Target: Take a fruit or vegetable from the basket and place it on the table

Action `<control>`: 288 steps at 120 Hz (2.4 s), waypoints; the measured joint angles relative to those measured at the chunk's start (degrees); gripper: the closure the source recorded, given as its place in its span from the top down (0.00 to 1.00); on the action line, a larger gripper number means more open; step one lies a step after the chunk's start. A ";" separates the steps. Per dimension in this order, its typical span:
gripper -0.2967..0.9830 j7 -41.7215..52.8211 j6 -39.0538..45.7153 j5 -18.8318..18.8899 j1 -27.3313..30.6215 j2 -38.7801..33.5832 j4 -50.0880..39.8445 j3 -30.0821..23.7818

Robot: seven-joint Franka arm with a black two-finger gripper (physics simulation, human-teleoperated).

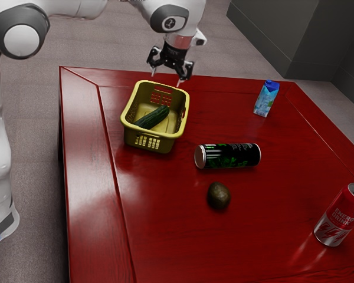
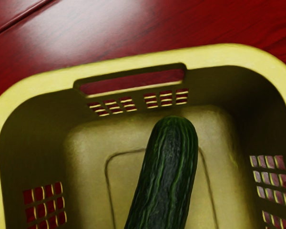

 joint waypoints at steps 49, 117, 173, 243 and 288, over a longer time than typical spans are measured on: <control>0.77 10.51 6.20 -7.97 -4.44 -8.87 -11.55 -1.12; 0.77 15.80 11.01 -9.05 0.26 -13.81 -19.95 -1.31; 0.77 17.62 13.96 -6.50 0.46 -11.08 -20.57 -1.30; 0.77 17.91 17.70 -4.42 1.20 -12.53 -24.95 -1.39; 0.69 17.84 21.94 -4.27 1.24 -9.45 -24.80 -1.40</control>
